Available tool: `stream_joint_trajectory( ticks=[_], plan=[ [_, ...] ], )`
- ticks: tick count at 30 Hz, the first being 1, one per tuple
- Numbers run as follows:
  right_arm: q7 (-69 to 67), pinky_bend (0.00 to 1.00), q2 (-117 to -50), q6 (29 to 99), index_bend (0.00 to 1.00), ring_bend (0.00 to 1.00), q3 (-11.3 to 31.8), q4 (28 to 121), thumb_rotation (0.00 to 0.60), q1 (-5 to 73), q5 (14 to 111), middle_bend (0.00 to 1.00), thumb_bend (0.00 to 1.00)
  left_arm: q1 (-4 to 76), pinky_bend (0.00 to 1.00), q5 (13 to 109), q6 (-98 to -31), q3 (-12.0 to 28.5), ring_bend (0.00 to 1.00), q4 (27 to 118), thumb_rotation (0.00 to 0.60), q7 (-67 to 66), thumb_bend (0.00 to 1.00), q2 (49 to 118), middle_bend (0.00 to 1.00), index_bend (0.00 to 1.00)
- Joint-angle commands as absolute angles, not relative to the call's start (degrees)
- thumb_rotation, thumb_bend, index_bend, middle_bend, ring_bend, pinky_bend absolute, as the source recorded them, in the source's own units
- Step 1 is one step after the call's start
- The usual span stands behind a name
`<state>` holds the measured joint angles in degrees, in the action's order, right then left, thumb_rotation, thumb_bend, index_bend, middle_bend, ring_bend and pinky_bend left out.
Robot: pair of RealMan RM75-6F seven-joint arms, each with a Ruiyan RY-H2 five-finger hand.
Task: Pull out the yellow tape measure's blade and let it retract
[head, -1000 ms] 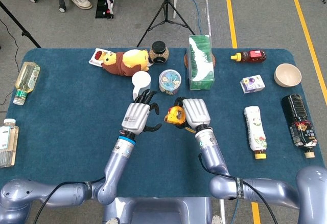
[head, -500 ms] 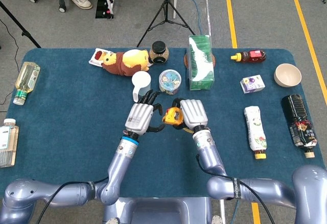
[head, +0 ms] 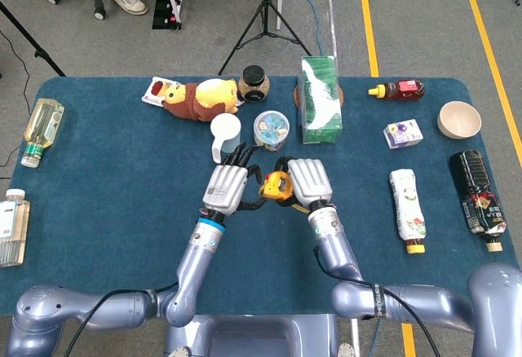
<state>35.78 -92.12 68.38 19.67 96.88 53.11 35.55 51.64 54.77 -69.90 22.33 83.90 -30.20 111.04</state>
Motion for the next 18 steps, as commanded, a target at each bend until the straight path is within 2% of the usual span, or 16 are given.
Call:
stream_joint_trajectory(
  ticks=[1, 10, 18],
  plan=[
    [35.68, 0.77, -91.92, 68.09, 0.65, 0.77, 19.56, 97.16, 0.596, 53.04, 35.52, 0.69, 0.29, 51.76, 0.16, 54.73, -69.92, 22.51, 0.0, 83.68, 0.553, -30.14, 0.18, 111.31, 0.12, 0.5],
    [35.62, 0.77, -91.59, 68.06, 0.65, 0.77, 19.39, 97.58, 0.595, 53.01, 35.82, 0.69, 0.29, 52.09, 0.17, 54.62, -70.08, 22.93, 0.0, 83.26, 0.553, -30.15, 0.18, 112.19, 0.12, 0.5],
    [35.37, 0.77, -91.04, 68.0, 0.65, 0.78, 19.29, 97.62, 0.594, 52.75, 35.85, 0.69, 0.29, 52.09, 0.17, 54.73, -70.22, 23.15, 0.0, 82.88, 0.554, -30.02, 0.25, 112.32, 0.12, 0.5]
  ],
)
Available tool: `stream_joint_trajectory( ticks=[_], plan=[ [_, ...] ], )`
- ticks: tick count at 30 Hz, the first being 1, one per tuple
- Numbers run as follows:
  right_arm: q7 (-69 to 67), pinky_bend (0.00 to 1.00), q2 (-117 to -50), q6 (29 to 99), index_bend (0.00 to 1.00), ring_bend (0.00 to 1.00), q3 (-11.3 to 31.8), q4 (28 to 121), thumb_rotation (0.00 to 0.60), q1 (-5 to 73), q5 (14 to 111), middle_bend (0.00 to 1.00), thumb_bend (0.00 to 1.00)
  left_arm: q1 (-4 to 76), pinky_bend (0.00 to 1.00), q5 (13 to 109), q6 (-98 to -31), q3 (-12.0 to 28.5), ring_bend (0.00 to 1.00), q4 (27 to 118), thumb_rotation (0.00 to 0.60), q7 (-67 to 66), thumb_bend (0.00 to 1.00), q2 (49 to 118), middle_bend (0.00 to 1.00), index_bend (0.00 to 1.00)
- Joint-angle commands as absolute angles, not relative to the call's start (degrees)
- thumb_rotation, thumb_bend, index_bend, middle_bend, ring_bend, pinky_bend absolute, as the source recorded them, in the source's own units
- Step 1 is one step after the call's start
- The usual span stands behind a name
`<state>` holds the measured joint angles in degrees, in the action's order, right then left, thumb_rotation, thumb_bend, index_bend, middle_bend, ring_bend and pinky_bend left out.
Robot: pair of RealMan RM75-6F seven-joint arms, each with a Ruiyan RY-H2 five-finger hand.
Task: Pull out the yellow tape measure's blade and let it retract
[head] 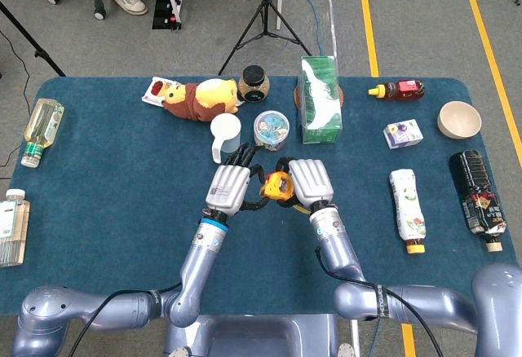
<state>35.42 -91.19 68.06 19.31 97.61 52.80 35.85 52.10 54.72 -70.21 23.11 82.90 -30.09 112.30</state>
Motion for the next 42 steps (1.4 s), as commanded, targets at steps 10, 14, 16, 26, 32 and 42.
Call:
stream_joint_trajectory(
  ticks=[10, 14, 16, 26, 32, 42],
  plan=[
    [35.13, 0.77, -90.63, 67.96, 0.65, 0.78, 19.2, 97.63, 0.594, 52.57, 35.84, 0.69, 0.29, 52.08, 0.17, 54.62, -69.74, 23.07, 0.0, 83.04, 0.553, -30.01, 0.37, 112.23, 0.12, 0.5],
    [35.06, 0.77, -90.57, 67.93, 0.65, 0.78, 19.22, 97.39, 0.597, 52.55, 35.68, 0.69, 0.29, 52.01, 0.17, 54.78, -69.78, 23.04, 0.0, 83.31, 0.554, -29.97, 0.4, 112.07, 0.12, 0.5],
    [34.96, 0.77, -90.52, 67.9, 0.65, 0.78, 19.26, 97.38, 0.598, 52.54, 35.69, 0.69, 0.29, 51.99, 0.17, 54.67, -69.64, 23.03, 0.0, 83.39, 0.549, -29.99, 0.41, 112.01, 0.12, 0.5],
    [34.83, 0.78, -90.27, 68.0, 0.65, 0.78, 19.32, 97.44, 0.596, 52.46, 35.63, 0.69, 0.29, 52.14, 0.17, 54.46, -68.9, 22.97, 0.0, 83.49, 0.552, -29.9, 0.49, 111.84, 0.12, 0.5],
    [34.86, 0.78, -90.19, 68.11, 0.65, 0.78, 19.32, 97.5, 0.598, 52.47, 35.7, 0.69, 0.29, 52.21, 0.17, 54.26, -68.59, 22.99, 0.0, 83.5, 0.555, -29.86, 0.53, 111.73, 0.12, 0.5],
    [34.79, 0.78, -89.86, 68.0, 0.65, 0.78, 19.25, 97.4, 0.591, 52.35, 35.52, 0.69, 0.29, 52.17, 0.17, 54.23, -68.3, 22.94, 0.0, 83.85, 0.552, -29.66, 0.53, 111.24, 0.12, 0.51]
  ],
)
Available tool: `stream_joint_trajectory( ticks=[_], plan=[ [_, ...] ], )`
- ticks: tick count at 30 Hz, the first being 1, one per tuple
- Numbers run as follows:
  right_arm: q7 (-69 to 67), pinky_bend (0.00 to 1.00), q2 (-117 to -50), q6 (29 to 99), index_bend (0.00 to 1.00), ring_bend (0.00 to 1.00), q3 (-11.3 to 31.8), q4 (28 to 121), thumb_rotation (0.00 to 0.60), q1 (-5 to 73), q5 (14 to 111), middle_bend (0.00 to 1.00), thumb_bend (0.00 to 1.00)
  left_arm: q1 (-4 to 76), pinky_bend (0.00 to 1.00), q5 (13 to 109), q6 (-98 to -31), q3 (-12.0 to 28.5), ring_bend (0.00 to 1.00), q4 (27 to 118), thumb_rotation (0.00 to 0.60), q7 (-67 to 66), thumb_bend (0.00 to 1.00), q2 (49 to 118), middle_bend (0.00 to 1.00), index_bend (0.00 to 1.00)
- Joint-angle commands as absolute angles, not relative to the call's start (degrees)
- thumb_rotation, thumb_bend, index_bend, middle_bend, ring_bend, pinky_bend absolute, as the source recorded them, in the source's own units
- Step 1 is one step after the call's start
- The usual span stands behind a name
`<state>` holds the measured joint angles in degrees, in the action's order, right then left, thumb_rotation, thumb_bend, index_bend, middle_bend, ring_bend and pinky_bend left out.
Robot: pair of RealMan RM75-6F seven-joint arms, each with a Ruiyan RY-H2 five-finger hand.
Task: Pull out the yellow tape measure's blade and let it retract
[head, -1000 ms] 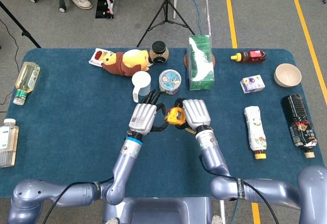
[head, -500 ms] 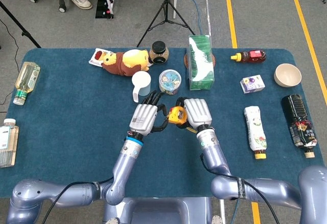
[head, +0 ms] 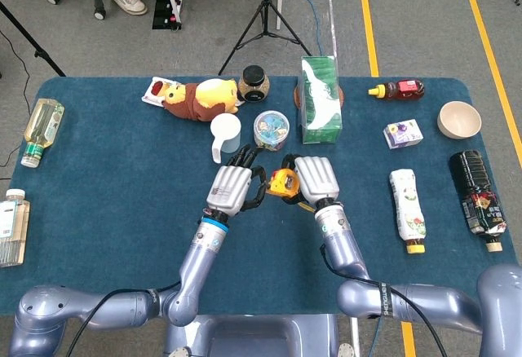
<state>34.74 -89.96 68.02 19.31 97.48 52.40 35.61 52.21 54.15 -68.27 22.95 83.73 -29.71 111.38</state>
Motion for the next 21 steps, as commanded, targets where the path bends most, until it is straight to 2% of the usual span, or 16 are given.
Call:
stream_joint_trajectory(
  ticks=[1, 21],
  plan=[
    [34.77, 0.78, -89.78, 67.96, 0.65, 0.78, 19.25, 97.37, 0.595, 52.31, 35.43, 0.69, 0.29, 52.13, 0.17, 54.26, -68.31, 22.95, 0.0, 83.94, 0.553, -29.61, 0.53, 111.13, 0.12, 0.51],
    [34.46, 0.78, -86.39, 66.15, 0.66, 0.78, 17.44, 97.52, 0.596, 51.3, 37.78, 0.7, 0.29, 48.66, 0.17, 53.93, -68.04, 20.47, 0.0, 89.89, 0.554, -28.36, 0.53, 105.3, 0.12, 0.52]
  ],
)
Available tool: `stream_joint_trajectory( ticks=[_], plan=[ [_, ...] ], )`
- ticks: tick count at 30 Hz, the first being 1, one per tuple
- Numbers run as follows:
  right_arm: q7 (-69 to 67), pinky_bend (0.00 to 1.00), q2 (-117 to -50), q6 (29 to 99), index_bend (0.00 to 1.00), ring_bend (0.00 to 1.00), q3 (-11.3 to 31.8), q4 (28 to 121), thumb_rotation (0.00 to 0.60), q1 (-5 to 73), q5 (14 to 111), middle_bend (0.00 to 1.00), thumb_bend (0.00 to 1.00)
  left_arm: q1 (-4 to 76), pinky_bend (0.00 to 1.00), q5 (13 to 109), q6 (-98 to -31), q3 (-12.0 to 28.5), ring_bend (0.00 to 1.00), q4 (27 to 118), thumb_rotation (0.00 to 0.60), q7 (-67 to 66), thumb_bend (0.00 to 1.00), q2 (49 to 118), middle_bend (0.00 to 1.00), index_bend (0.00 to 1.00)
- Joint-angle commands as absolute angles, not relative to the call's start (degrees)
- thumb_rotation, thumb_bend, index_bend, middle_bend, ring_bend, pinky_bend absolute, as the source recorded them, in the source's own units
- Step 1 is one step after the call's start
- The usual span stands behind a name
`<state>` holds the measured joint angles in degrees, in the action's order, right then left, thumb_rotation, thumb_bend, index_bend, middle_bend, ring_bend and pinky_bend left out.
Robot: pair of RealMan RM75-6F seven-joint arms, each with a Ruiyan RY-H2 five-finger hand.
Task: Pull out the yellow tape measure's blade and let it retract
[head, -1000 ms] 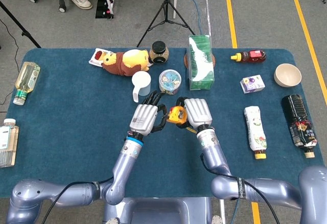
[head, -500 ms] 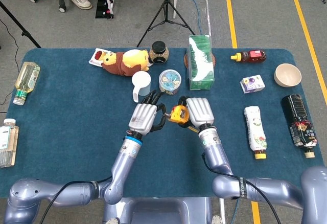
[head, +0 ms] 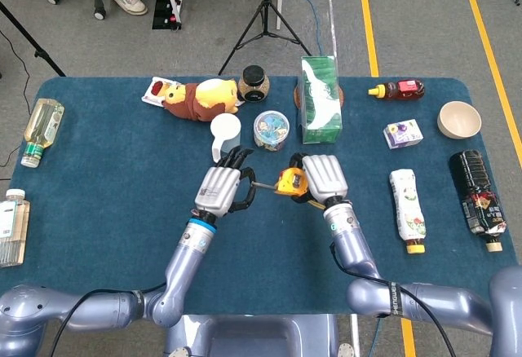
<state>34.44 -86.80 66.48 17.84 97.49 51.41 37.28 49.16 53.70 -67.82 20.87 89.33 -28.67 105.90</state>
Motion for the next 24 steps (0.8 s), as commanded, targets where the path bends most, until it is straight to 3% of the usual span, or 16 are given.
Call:
stream_joint_trajectory(
  ticks=[1, 24],
  plan=[
    [34.47, 0.78, -86.23, 65.99, 0.66, 0.78, 17.28, 97.54, 0.596, 51.26, 37.98, 0.7, 0.29, 48.49, 0.17, 54.01, -68.1, 20.33, 0.0, 90.09, 0.554, -28.24, 0.53, 105.08, 0.12, 0.52],
    [35.16, 0.78, -83.69, 65.53, 0.66, 0.78, 14.04, 97.35, 0.596, 49.79, 41.21, 0.7, 0.29, 41.02, 0.17, 57.95, -71.07, 15.2, 0.0, 98.03, 0.55, -23.72, 0.52, 95.58, 0.12, 0.52]
  ],
)
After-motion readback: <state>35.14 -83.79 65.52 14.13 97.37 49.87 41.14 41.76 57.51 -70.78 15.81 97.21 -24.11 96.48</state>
